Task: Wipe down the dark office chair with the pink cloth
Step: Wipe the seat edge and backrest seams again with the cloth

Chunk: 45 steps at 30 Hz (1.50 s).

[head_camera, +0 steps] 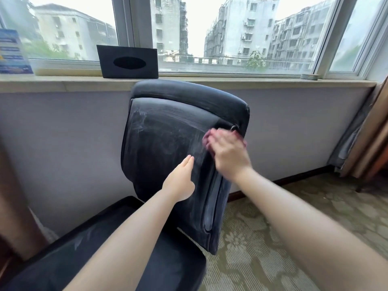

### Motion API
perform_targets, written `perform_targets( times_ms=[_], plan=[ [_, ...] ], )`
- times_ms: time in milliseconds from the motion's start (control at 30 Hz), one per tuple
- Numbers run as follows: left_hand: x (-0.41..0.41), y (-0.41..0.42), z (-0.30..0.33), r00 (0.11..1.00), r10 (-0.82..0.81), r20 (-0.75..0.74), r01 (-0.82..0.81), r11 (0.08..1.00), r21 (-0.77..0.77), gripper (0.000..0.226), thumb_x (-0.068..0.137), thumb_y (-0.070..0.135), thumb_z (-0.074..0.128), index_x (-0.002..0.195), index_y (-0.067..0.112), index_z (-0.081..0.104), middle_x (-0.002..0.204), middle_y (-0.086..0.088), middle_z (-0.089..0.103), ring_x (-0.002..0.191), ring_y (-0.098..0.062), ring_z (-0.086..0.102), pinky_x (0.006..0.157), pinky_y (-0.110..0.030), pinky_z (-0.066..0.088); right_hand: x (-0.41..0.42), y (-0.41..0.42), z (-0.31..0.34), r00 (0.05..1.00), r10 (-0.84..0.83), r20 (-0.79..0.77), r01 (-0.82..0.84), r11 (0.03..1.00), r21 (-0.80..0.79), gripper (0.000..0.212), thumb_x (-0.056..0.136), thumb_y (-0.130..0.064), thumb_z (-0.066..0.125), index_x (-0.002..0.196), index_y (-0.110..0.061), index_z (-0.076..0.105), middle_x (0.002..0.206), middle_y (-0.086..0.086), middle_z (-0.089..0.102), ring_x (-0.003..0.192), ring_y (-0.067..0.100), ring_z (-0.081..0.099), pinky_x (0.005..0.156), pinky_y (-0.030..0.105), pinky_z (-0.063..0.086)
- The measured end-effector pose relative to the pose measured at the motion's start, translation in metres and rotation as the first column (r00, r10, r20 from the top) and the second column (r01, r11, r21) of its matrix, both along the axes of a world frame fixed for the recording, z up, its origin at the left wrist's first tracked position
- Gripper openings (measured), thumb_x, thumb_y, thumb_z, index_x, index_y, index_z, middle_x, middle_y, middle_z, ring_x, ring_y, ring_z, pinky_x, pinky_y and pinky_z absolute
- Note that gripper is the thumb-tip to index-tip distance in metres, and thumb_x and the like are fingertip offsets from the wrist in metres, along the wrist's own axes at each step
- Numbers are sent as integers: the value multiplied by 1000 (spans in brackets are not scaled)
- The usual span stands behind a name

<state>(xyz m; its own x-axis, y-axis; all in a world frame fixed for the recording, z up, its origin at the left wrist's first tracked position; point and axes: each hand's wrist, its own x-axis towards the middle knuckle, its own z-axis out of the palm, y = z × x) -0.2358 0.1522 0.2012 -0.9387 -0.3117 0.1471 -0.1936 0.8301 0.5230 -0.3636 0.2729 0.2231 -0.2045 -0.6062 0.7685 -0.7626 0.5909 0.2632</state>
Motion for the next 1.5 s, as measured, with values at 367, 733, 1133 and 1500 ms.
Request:
perform_targets(
  times_ms=[367, 733, 1133, 1500],
  plan=[
    [4, -4, -3, 995, -89, 46, 86, 993, 78, 82, 82, -8, 37, 152, 19, 5, 159, 11, 2, 146, -9, 7, 113, -20, 18, -10, -2, 35, 999, -53, -1, 53, 998, -19, 40, 74, -7, 50, 110, -5, 68, 120, 12, 65, 114, 33, 58, 100, 44, 41],
    [11, -7, -7, 996, -57, 67, 53, 997, 57, 79, 85, -5, 39, 152, 17, 5, 159, 10, 1, 145, -12, 14, 110, -21, 23, 22, 5, -25, 995, 100, -16, -90, 946, 312, 49, 73, -11, 36, 109, -8, 69, 117, 9, 66, 111, 29, 61, 95, 42, 47],
    [10, 2, -29, 993, -78, 89, 69, 992, 103, 82, 87, -2, 51, 152, 18, 6, 159, 11, 1, 145, -8, 12, 108, -15, 17, 53, 21, -127, 971, 143, 193, -183, 961, 208, 54, 77, -7, 37, 128, -11, 55, 138, 8, 51, 133, 25, 34, 114, 36, 19],
    [-5, 7, -13, 997, -42, -62, 44, 998, 39, 75, 87, -3, 43, 152, 22, 15, 158, 14, 10, 144, -7, 18, 102, -13, 22, 0, 18, -20, 993, -21, 117, 45, 978, -204, 44, 83, -9, 47, 125, -12, 60, 135, 9, 54, 129, 31, 43, 111, 38, 18]
  ],
)
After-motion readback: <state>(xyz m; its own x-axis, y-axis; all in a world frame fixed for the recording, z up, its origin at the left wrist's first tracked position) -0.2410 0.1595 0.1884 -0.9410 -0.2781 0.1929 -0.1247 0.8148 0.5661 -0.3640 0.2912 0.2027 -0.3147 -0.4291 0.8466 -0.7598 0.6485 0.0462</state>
